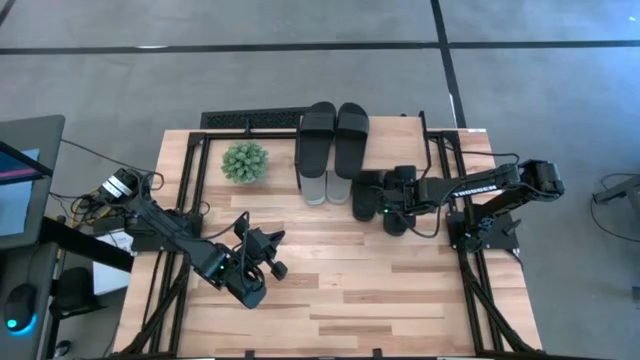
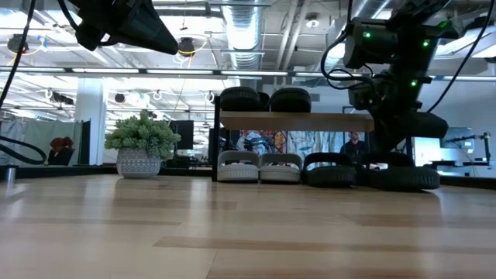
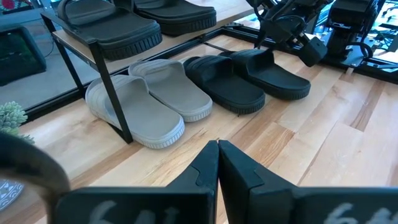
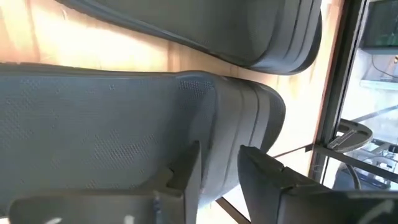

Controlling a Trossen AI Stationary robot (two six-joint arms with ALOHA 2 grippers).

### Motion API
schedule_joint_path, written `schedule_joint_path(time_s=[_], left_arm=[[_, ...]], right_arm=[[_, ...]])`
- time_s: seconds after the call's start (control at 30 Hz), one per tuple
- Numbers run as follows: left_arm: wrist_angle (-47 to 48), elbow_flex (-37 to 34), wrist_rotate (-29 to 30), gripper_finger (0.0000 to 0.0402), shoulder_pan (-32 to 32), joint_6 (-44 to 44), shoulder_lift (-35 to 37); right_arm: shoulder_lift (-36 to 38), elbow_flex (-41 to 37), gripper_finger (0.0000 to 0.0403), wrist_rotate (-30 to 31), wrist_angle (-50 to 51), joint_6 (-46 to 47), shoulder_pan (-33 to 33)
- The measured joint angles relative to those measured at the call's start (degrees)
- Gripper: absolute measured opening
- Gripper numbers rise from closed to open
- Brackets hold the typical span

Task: Pick and place slides into the shelf
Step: Put the black slide under the shelf, then adjust the black slides under the shelf to align the position

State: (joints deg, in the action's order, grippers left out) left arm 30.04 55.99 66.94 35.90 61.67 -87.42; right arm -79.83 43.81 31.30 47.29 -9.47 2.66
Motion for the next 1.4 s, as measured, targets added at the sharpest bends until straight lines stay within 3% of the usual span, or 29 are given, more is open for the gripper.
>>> schedule_joint_path(time_s=[0.47, 0.73, 0.87, 1.23, 1.4], left_arm=[[0.0, 0.0, 0.0, 0.0000, 0.0, 0.0, 0.0], [-0.3, 0.0, 0.0, 0.0000, 0.0, -0.2, 0.0], [-4.1, 0.0, -0.6, 0.0000, -0.3, -5.8, 0.0], [-26.3, 0.0, -17.4, 0.0000, -8.1, -38.4, -0.9], [-35.0, 0.0, -28.8, 0.0000, -13.1, -47.2, -2.2]], right_arm=[[0.1, 0.0, 0.0104, -1.2, 0.5, 8.4, -3.3], [4.7, 0.9, 0.0104, -1.0, 2.7, 16.9, -5.8], [7.8, 3.0, 0.0104, -1.4, 4.5, 21.4, -7.6], [14.5, 4.6, 0.0104, -7.5, 4.5, 34.7, -20.6], [15.2, 4.6, 0.0101, -7.4, 4.5, 42.7, -27.8]])
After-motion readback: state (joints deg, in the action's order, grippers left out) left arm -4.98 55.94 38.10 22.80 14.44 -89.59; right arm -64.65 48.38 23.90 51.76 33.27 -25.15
